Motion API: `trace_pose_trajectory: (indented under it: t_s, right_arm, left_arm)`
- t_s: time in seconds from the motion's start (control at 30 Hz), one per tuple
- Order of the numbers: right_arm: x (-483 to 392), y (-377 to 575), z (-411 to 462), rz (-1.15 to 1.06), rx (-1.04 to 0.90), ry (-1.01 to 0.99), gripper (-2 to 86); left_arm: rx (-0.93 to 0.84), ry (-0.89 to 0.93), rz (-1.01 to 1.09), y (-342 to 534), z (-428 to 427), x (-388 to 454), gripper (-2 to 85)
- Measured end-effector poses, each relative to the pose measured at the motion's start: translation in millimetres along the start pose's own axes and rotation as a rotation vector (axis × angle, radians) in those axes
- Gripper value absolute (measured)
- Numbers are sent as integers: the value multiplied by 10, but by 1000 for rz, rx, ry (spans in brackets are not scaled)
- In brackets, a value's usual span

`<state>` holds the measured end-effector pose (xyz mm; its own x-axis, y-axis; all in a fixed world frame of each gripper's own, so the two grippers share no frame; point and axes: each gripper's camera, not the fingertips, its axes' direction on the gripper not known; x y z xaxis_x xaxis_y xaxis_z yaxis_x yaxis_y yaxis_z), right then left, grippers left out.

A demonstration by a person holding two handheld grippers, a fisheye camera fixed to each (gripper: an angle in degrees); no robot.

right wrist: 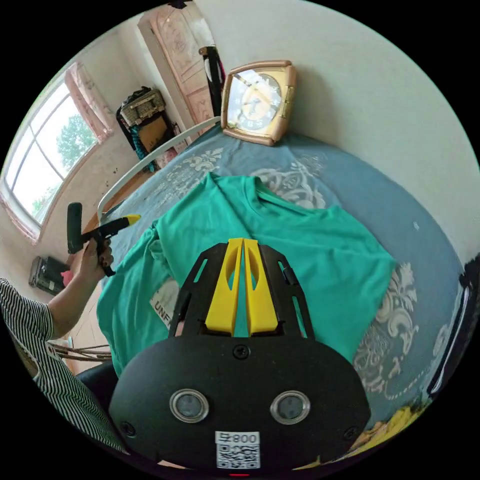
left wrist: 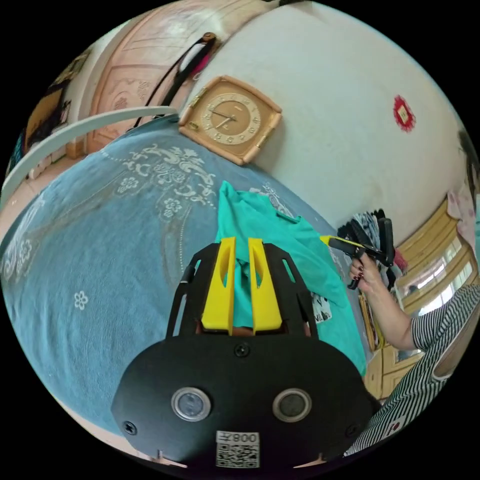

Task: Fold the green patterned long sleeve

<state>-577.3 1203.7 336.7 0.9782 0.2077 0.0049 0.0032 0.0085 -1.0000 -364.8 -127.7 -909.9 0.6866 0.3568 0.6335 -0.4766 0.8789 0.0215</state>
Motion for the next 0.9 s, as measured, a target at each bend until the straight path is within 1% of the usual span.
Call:
trace_pose_trajectory:
  t_s: [0.07,0.17,0.3,0.37,0.43,0.57,0.67,0.73,0.8,0.9]
  right_arm:
    - [342,528,-293,108,-67,65,31]
    - [569,950,-498,195,-118,126,55]
    - [694,1127,-370,211,-183,198,51]
    - [755,1166,-261,196,-231,211,29]
    - [779,1173,-351,175,-218,211,16]
    - [921,1222,-627,154,-171,219,4]
    - [1106,1317,-559,190,-192,178,2]
    - [1204,1382,-537,232,-200,139,2]
    - [1263,1439,-657,265,-151,113,2]
    - [1347,1555,-887,315,-68,125,1]
  left_arm:
    - [-63,-12,83,-57,176,207,59]
    - [-123,22,131,-144,478,330,64]
    - [-187,-23,157,-176,923,391,64]
    - [-279,-76,145,-135,1276,366,59]
    - [-304,-87,137,-90,1407,359,55]
    - [-273,-100,169,-39,1432,434,45]
    - [-319,-111,156,37,1670,372,41]
    - [-308,-104,144,66,1711,333,39]
    - [-304,-98,122,63,1691,317,36]
    - [-261,-158,148,106,1599,358,30]
